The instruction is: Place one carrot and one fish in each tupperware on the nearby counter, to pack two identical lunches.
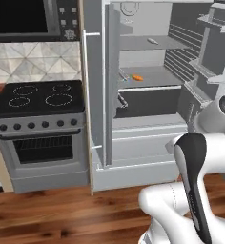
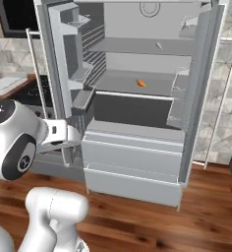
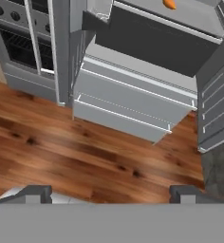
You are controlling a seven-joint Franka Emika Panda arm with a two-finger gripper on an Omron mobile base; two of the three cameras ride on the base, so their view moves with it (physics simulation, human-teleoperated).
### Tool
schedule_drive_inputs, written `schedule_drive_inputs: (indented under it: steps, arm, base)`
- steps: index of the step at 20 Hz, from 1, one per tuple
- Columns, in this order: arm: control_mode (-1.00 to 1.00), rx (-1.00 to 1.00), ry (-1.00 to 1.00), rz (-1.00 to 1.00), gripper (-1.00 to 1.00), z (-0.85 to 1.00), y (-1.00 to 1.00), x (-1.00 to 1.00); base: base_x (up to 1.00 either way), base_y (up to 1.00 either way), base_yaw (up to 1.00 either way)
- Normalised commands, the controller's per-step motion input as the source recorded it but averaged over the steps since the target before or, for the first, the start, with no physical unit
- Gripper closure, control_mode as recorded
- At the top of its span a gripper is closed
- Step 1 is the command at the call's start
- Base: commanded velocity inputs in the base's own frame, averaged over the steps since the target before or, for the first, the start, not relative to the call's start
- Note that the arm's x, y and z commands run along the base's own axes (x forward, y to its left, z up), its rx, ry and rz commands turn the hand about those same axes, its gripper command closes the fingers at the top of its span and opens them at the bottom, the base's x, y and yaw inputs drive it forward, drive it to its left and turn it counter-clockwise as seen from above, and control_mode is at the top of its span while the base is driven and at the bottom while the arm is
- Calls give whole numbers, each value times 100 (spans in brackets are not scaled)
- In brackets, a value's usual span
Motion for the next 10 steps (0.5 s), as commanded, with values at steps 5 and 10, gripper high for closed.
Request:
schedule_drive_inputs:
  steps: [5, 10]
  arm:
    - [100, 0, 0, 0, -100, 0, 0, 0]
    - [100, 0, 0, 0, -100, 0, 0, 0]
  base:
    - [31, -65, -2]
    - [57, -14, -2]
